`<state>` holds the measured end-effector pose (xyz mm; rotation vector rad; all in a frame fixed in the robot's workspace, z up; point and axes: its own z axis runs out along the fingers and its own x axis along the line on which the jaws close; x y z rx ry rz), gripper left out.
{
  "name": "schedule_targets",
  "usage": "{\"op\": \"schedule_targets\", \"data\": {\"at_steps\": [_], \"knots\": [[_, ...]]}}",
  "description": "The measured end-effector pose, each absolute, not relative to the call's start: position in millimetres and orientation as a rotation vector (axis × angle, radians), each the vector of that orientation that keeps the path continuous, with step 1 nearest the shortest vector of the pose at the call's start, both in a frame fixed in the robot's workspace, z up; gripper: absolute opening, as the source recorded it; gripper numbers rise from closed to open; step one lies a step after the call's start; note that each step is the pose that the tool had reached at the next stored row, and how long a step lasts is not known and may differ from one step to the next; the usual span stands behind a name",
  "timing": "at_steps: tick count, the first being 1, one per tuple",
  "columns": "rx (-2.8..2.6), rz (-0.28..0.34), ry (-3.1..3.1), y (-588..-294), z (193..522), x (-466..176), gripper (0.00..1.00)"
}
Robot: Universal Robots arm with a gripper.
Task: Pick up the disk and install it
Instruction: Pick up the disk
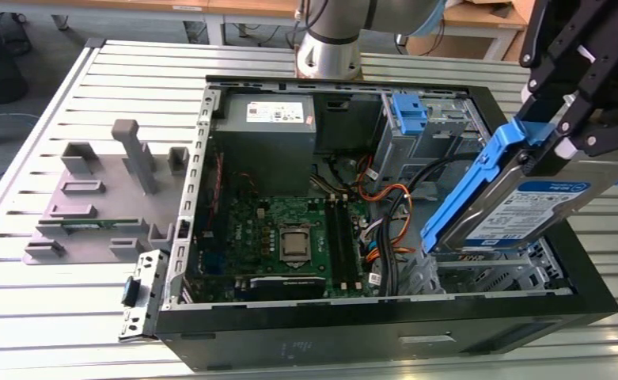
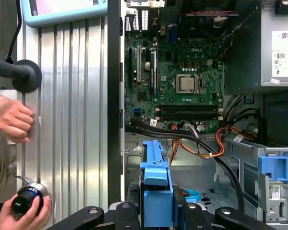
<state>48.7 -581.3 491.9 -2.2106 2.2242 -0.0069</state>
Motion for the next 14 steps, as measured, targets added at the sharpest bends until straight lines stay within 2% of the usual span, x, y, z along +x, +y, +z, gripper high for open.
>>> {"op": "schedule_targets", "data": {"at_steps": [14], "knots": [[-2.212,-0.03,2.202,-581,481,52,0.36]]}}
